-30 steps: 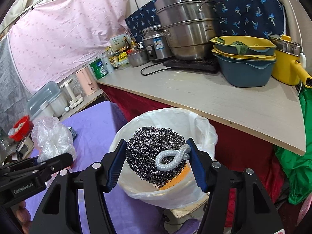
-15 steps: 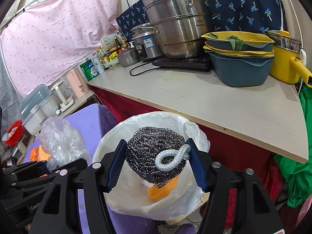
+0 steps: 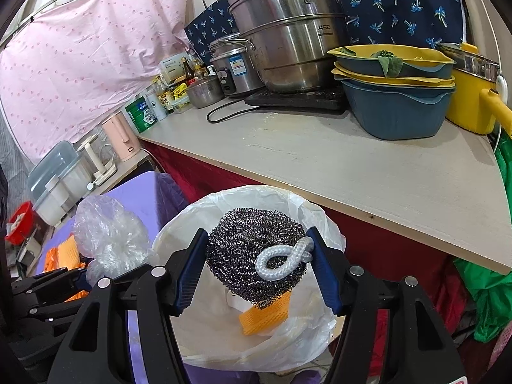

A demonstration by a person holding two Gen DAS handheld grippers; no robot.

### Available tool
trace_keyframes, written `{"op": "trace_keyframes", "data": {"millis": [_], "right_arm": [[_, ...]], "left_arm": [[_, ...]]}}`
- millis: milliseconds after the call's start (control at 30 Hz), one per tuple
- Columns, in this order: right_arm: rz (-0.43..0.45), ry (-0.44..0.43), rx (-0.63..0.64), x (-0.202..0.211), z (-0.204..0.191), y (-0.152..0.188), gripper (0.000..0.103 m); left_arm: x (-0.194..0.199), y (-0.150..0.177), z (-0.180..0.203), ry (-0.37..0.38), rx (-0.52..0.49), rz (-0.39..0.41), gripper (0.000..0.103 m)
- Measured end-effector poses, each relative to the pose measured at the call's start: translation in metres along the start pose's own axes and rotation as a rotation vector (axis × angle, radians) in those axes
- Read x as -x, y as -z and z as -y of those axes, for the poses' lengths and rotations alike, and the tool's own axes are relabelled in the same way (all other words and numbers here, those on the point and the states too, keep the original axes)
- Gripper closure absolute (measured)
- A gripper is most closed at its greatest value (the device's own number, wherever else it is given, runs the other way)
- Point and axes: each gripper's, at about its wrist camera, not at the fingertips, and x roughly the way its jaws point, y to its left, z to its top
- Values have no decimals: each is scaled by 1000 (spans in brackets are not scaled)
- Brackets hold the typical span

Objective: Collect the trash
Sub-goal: 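Carry both items over the bin and open both tools to drop them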

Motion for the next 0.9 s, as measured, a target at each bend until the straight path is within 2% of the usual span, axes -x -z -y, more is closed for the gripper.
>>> {"op": "trace_keyframes", "data": {"millis": [200, 333, 433, 900], "right_arm": [[22, 4, 2, 4, -3, -3, 41], [26, 4, -6, 6, -2, -4, 40], [40, 6, -14, 12, -1, -6, 36], [80, 11, -19, 30, -5, -14, 33]], "left_arm": [[-1, 0, 0, -3, -1, 2, 61], [3, -1, 0, -21, 1, 24, 40], [6, -3, 2, -29, -6, 39, 32], [15, -4, -6, -35, 12, 54, 30]]}}
